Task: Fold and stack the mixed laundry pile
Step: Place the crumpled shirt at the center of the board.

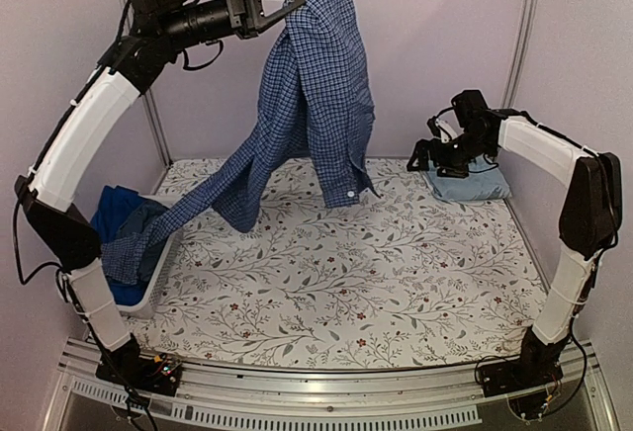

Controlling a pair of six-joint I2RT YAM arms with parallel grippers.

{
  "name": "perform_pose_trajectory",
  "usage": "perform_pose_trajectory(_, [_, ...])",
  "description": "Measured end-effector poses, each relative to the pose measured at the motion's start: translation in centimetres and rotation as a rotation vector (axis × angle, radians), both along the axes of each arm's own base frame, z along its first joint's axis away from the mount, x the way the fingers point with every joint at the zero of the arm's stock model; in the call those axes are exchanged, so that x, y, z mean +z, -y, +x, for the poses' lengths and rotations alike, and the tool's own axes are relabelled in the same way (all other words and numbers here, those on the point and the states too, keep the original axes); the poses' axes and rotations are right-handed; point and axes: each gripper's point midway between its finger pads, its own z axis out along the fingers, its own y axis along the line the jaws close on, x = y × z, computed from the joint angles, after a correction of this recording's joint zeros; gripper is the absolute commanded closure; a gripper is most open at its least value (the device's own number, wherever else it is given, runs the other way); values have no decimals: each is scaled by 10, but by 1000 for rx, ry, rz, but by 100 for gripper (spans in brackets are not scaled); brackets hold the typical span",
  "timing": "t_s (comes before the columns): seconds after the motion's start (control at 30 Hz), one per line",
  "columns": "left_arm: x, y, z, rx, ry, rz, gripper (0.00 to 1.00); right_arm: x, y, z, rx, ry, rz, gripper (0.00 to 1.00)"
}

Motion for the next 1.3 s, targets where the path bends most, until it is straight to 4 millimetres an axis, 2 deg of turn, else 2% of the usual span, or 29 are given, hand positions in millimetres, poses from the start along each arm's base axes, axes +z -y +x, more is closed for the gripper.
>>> perform_pose_trajectory(0.1, [-3, 2, -4, -42, 6, -19, 100, 0, 0, 0, 0, 2, 1, 1])
perform_pose_trajectory(0.13, [-10, -1, -2, -50, -7, -18, 100, 0, 0, 0, 0, 3, 1, 1])
perform_pose_trajectory(0.23, [-48, -17, 4, -60, -95, -1, 100, -1, 0, -1, 0, 2, 1, 1])
perform_pose_trajectory(0.27, [-71, -28, 10, -47, -149, 15, 100, -1, 1, -1, 0, 1, 0, 1])
perform_pose_trajectory(0.33, [-102, -39, 20, -24, -219, 48, 100, -4, 1, -3, 2, -7, 2, 1])
perform_pose_trajectory(0.37, [-115, -42, 26, -12, -248, 67, 100, -6, 0, -5, 7, -12, 5, 1])
perform_pose_trajectory(0.43, [-130, -36, 30, -20, -274, 97, 100, -8, -3, -7, 22, -15, 20, 1])
perform_pose_trajectory(0.53, [-129, 0, 17, -114, -257, 136, 100, -7, -8, -9, 46, -8, 51, 1])
perform_pose_trajectory(0.67, [-100, 73, -5, -258, -134, 134, 100, 1, -11, -7, 61, 16, 80, 1])
perform_pose_trajectory(0.77, [-93, 120, -28, -370, -70, 99, 100, 4, -5, -4, 50, 19, 103, 1])
perform_pose_trajectory(0.9, [-117, 177, -53, -514, -93, 60, 100, 1, 16, -1, 5, 14, 124, 1])
perform_pose_trajectory(0.97, [-130, 198, -58, -551, -103, 48, 100, -1, 25, -2, -17, 5, 126, 1])
perform_pose_trajectory(1.1, [-156, 217, -59, -568, -177, 64, 100, -1, 32, -4, -27, 2, 136, 1])
perform_pose_trajectory(1.13, [-160, 217, -55, -553, -191, 70, 92, 1, 31, -5, -22, 3, 142, 1])
perform_pose_trajectory(1.17, [-164, 216, -48, -524, -205, 83, 74, 2, 29, -5, -13, 4, 147, 1])
perform_pose_trajectory(1.23, [-184, 211, -27, -417, -246, 147, 33, 5, 26, -7, 6, 5, 158, 1])
perform_pose_trajectory(1.27, [-201, 204, -14, -341, -275, 206, 5, 8, 24, -7, 17, 8, 163, 1])
perform_pose_trajectory(1.3, [-216, 196, -5, -273, -296, 259, 1, 12, 22, -8, 29, 13, 169, 1])
